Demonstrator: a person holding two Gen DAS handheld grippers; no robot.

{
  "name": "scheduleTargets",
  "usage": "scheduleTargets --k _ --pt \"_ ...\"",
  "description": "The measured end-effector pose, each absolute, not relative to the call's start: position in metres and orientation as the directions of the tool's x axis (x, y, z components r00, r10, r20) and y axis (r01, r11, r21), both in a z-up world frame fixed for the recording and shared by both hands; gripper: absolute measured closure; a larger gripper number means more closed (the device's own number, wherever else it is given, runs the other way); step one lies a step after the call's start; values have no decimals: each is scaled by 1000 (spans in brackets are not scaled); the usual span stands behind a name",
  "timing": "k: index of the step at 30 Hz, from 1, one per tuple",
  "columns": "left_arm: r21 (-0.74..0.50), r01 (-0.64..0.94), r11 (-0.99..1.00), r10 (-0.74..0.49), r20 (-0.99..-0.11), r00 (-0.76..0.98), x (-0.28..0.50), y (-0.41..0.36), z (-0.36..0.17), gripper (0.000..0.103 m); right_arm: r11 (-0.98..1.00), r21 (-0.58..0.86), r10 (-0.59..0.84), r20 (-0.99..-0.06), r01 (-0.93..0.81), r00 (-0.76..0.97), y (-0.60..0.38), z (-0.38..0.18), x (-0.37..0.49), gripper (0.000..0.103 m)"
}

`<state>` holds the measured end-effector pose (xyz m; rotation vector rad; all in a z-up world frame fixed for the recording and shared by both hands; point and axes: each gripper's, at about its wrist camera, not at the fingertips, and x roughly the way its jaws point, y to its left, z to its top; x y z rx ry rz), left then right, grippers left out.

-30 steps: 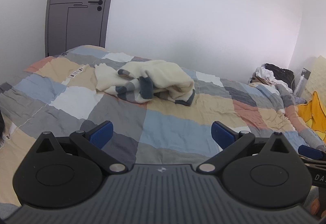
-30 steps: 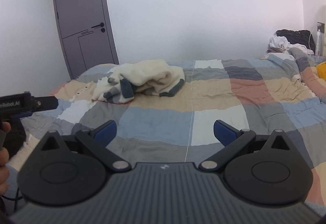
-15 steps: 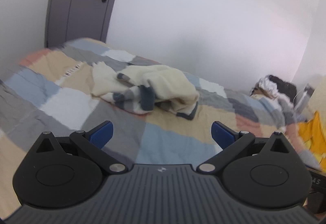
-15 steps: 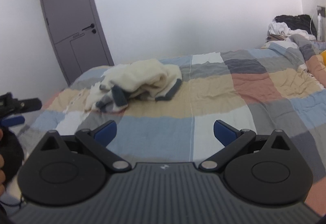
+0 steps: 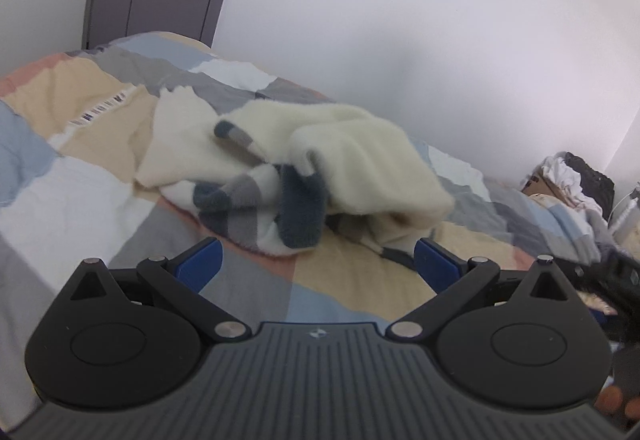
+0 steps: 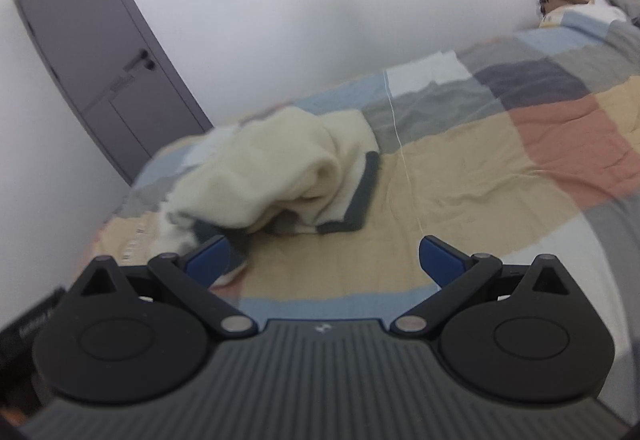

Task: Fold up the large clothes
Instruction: 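Close the left gripper on the striped cuff while the right gripper grasps the sweater body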

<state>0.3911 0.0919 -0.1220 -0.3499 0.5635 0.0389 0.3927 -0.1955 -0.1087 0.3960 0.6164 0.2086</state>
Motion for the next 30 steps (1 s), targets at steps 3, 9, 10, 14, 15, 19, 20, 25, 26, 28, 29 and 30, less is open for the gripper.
scheduleTargets --k 3,9,10,14,15,19,20,25,26,28,29,30 --pt "-308 -117 944 -59 -506 860 417 97 -154 1 896 425 352 -498 -130 793 -179 -132 427 0" --pt "-335 -99 937 -75 -471 879 465 113 -202 7 850 505 385 -408 -146 828 -172 -184 478 6" --pt "-338 -87 937 -85 -462 883 473 114 -206 7 839 524 389 -390 -147 835 -174 -189 485 6" --pt "-295 -79 952 -53 -414 909 496 116 -215 10 821 541 393 -306 -181 867 -177 -188 509 6" --pt "-303 -71 950 -63 -409 910 502 119 -218 12 818 543 392 -285 -190 875 -177 -186 514 6" --pt "-274 -46 961 -91 -465 881 523 124 -231 25 828 530 373 -274 -185 886 -171 -192 533 23" --pt "-262 -42 964 -89 -468 879 524 125 -232 31 835 519 373 -289 -183 882 -166 -197 537 33" --pt "-262 -25 965 -101 -456 884 530 129 -243 55 837 502 397 -287 -216 872 -160 -213 545 51" --pt "-264 -17 964 -108 -451 886 531 129 -244 69 843 490 398 -291 -222 870 -160 -214 546 55" --pt "-270 -12 963 -112 -441 891 531 129 -243 79 841 488 403 -280 -233 871 -161 -214 544 61" --pt "-261 -16 965 -102 -432 896 530 128 -241 84 843 481 405 -270 -242 873 -160 -214 542 64" --pt "-250 -16 968 -95 -424 901 528 127 -240 86 846 469 406 -260 -253 876 -158 -213 541 68"
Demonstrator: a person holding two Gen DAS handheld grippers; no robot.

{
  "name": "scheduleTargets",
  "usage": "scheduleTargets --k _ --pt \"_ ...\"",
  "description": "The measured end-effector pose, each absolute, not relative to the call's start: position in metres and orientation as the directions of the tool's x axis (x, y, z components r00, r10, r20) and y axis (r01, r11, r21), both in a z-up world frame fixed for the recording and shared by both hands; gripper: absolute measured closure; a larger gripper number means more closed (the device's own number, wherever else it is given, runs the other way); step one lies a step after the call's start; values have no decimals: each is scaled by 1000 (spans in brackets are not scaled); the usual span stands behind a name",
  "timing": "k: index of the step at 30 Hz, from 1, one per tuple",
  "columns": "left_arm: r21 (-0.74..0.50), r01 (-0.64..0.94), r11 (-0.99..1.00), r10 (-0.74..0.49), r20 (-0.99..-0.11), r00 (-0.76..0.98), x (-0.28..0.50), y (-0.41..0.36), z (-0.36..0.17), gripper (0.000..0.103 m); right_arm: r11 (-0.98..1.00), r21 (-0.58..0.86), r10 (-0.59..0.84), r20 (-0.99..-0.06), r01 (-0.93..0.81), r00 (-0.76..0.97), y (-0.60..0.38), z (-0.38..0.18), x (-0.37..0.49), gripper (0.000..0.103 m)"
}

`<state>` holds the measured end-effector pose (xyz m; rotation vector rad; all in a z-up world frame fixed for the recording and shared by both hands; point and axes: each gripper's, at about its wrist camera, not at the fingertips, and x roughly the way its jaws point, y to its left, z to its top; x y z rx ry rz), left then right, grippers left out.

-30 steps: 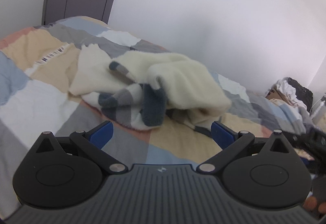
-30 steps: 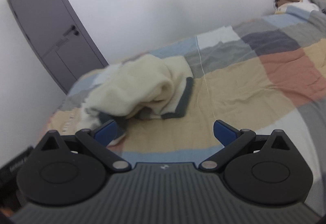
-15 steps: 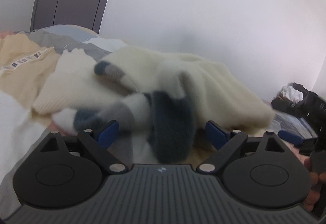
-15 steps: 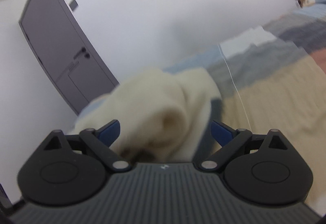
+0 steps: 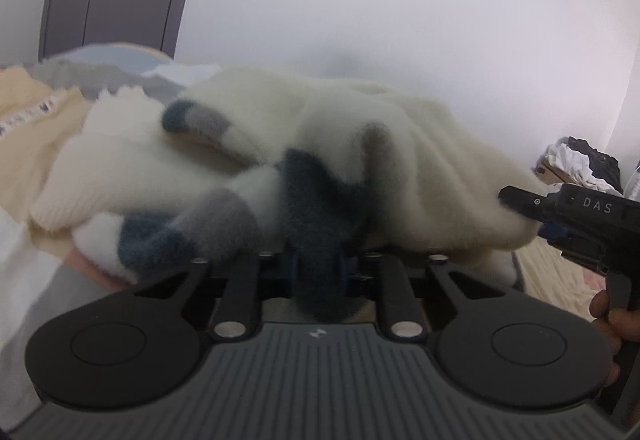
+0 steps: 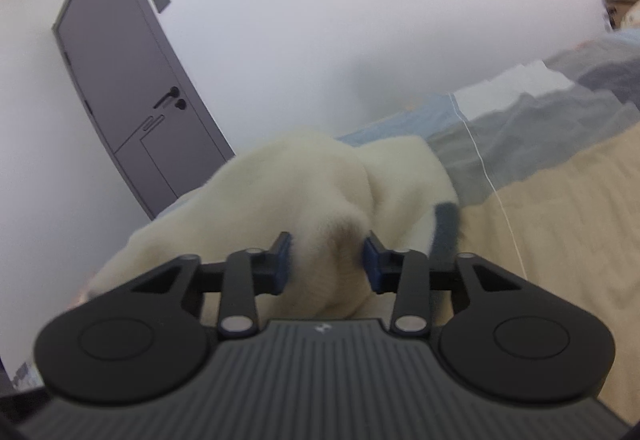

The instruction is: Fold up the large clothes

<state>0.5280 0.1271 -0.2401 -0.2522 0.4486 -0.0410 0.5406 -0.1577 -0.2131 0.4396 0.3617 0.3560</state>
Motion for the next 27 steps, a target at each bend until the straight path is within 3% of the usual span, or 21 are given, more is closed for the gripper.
scheduleTargets --k 8,12,18,27 --pt "-256 -57 965 -33 -333 942 503 137 -198 89 863 414 404 -223 -289 887 -155 -186 529 77" --pt "-368 -126 921 10 -302 953 482 153 -175 90 871 392 386 -170 -297 907 -162 -163 506 78" --pt "-272 -158 949 77 -285 955 427 151 -147 90 872 373 389 -133 -318 912 -184 -125 442 79" --pt "-306 -214 928 131 -269 954 305 161 -96 90 877 270 445 -140 -398 885 -184 -94 341 79"
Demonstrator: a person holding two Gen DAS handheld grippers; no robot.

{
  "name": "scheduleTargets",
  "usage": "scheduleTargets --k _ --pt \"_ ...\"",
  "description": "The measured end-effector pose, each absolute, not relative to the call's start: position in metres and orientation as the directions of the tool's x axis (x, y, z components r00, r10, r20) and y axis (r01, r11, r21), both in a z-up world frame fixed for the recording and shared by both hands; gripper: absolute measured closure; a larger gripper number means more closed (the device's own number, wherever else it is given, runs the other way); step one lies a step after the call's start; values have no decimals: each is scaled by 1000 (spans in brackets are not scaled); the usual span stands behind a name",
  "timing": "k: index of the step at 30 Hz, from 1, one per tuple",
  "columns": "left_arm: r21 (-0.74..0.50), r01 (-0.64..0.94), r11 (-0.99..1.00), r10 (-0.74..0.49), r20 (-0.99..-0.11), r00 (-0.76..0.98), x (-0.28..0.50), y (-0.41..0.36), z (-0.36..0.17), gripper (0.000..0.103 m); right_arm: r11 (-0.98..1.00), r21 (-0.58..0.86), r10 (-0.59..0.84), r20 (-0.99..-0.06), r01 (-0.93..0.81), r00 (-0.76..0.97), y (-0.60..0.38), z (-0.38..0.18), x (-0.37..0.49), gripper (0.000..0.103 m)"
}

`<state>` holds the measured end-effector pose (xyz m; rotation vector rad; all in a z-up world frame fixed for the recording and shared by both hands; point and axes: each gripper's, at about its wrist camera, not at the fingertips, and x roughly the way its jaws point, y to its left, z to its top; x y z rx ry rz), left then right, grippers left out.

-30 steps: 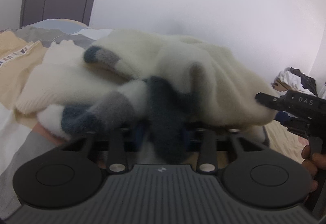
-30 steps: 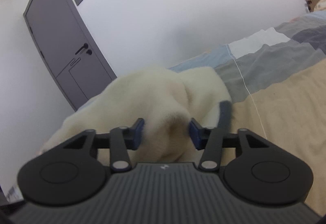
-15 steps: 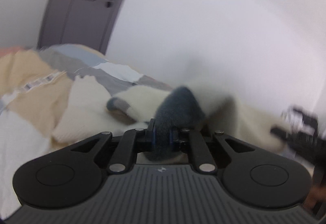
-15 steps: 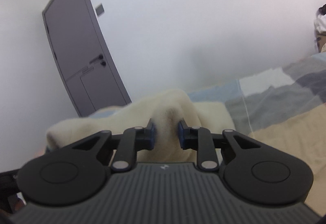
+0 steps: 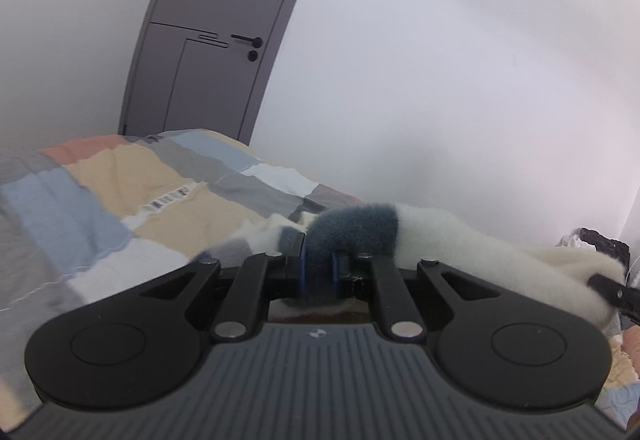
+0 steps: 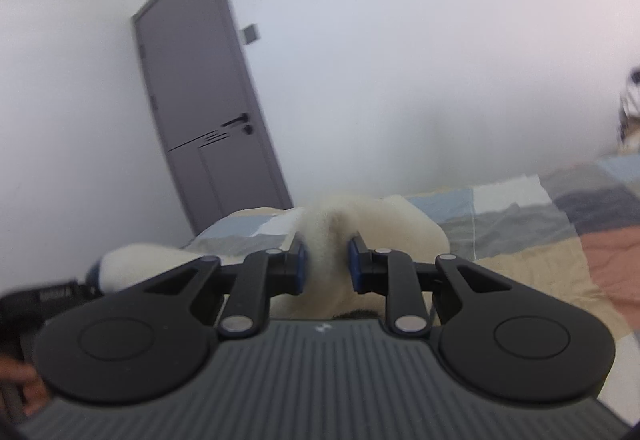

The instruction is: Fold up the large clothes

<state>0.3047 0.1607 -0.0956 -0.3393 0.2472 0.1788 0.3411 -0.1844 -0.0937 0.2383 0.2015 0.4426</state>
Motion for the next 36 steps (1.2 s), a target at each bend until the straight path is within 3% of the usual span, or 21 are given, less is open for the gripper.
scheduleTargets --k 5,9,17,24,29,31,32,33,35,36 --pt "-302 -289 909 190 -318 929 251 172 -94 90 858 209 505 -170 -470 846 -172 -90 293 79" --pt "-292 -366 884 226 -420 879 229 186 -121 90 836 221 547 -271 -501 792 -159 -111 272 79" --pt "-253 -425 869 252 -514 820 253 191 -154 89 804 311 594 -475 -507 649 -132 -165 304 78" --pt "-220 -527 821 294 -627 721 295 205 -199 89 788 437 616 -584 -434 529 -110 -212 337 76" --pt "-223 -532 817 294 -633 716 297 206 -198 88 790 427 610 -619 -440 494 -96 -226 337 70" --pt "-214 -525 824 287 -642 711 292 205 -193 81 780 459 625 -614 -427 482 -100 -225 337 69" --pt "-209 -520 828 279 -650 706 289 204 -189 72 773 481 634 -608 -413 479 -104 -223 335 66" --pt "-208 -520 829 277 -655 704 284 202 -184 57 764 506 645 -598 -400 476 -109 -222 333 57" --pt "-227 -521 823 275 -644 714 269 200 -173 44 736 568 674 -569 -368 470 -120 -217 329 39" --pt "-247 -519 819 272 -629 728 260 199 -166 44 720 597 689 -551 -355 471 -127 -215 322 30"
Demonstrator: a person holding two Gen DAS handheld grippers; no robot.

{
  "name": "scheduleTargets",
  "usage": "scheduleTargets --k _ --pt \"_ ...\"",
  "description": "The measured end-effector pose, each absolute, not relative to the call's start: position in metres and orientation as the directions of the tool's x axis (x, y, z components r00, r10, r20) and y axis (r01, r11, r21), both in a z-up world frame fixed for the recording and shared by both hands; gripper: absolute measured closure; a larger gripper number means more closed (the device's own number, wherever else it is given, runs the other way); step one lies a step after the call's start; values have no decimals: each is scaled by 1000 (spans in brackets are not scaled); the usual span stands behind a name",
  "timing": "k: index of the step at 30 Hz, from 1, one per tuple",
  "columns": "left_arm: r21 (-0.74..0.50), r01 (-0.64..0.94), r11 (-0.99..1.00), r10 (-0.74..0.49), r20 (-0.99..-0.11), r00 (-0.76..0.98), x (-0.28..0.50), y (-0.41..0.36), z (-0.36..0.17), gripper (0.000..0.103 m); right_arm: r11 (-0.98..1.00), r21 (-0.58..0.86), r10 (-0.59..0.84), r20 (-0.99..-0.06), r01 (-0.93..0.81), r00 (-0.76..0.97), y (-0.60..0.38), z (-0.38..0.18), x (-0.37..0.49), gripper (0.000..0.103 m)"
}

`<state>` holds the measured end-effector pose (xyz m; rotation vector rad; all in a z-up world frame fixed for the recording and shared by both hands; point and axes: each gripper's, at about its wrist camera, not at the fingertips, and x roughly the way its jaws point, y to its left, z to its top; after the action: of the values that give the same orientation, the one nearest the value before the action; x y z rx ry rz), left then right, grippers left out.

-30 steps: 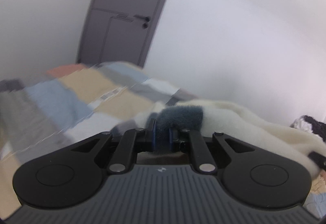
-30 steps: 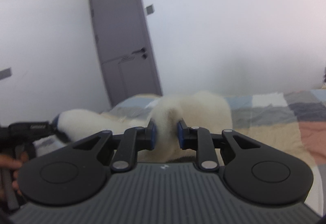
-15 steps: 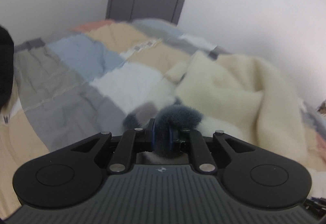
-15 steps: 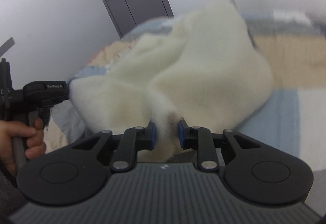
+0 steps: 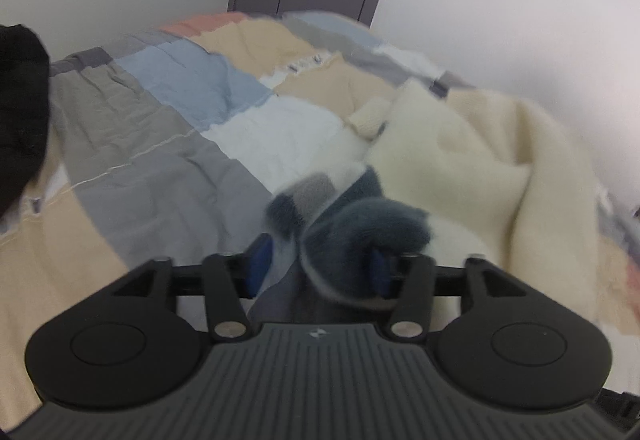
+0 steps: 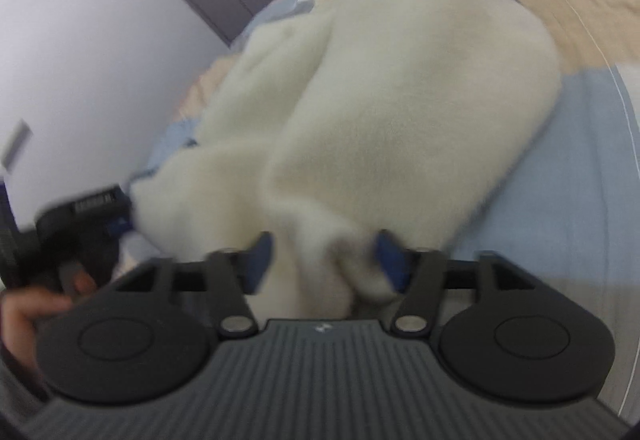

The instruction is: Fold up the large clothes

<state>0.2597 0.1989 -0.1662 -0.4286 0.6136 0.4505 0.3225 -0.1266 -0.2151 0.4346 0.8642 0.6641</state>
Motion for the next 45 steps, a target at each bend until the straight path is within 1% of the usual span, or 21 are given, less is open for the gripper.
scheduleTargets --k 1,2,4,6,8,13,16,19,21,22,24,25,27,28,31,35,38,40,41,43,45 --pt "-264 -513 817 269 -612 744 250 197 -159 42 705 619 701 -533 -347 473 -132 -211 317 26" --pt "-281 -508 814 270 -592 759 241 195 -153 36 696 632 707 -518 -342 482 -139 -207 312 25" --pt "-330 -496 803 271 -540 797 219 192 -142 30 688 646 707 -491 -332 509 -150 -199 303 25" --pt "-377 -471 798 249 -505 827 202 186 -134 28 690 650 694 -469 -318 546 -163 -192 296 25" --pt "-409 -441 799 212 -494 843 193 178 -133 27 708 648 661 -466 -282 589 -172 -192 296 25" --pt "-558 -383 736 -23 -586 810 209 167 -168 26 704 701 608 -511 -115 607 -197 -212 317 25" --pt "-588 -424 689 -94 -652 752 231 167 -195 26 632 775 635 -509 -10 581 -203 -238 338 26" --pt "-610 -455 649 -123 -674 728 247 174 -214 27 569 821 657 -487 44 576 -204 -258 353 28" --pt "-632 -505 588 -128 -689 713 253 184 -225 28 574 818 655 -482 31 582 -202 -262 363 39" --pt "-651 -529 544 -129 -688 714 253 189 -230 30 589 808 653 -485 12 582 -199 -262 368 42" --pt "-684 -549 481 -131 -675 726 251 198 -234 40 615 788 646 -497 -10 580 -193 -262 374 61" --pt "-693 -547 469 -129 -667 734 249 201 -234 51 620 785 644 -499 -13 579 -191 -263 376 65" --pt "-719 -529 452 -134 -641 756 246 203 -230 82 613 789 646 -486 -22 589 -192 -262 375 84" --pt "-730 -514 450 -140 -626 767 244 203 -227 84 614 789 643 -476 -32 599 -193 -258 372 88" --pt "-761 -472 444 -123 -574 809 230 203 -214 87 629 773 632 -447 -82 633 -198 -238 366 90" --pt "-845 -378 378 -160 -461 873 210 207 -201 89 596 792 615 -346 -131 709 -220 -205 332 91" --pt "-875 -340 344 -152 -409 900 203 212 -193 89 641 755 559 -340 -134 757 -236 -184 313 91" --pt "-873 -364 325 -146 -426 893 204 213 -196 89 687 719 513 -378 -105 771 -242 -178 309 91" --pt "-860 -389 329 -144 -453 879 207 213 -199 89 701 709 496 -402 -81 769 -243 -180 309 91" --pt "-808 -465 362 -122 -536 836 209 212 -200 89 711 702 490 -459 -35 741 -239 -193 318 91" --pt "-755 -535 380 -106 -610 785 217 211 -207 88 750 661 470 -542 8 697 -233 -210 326 91"
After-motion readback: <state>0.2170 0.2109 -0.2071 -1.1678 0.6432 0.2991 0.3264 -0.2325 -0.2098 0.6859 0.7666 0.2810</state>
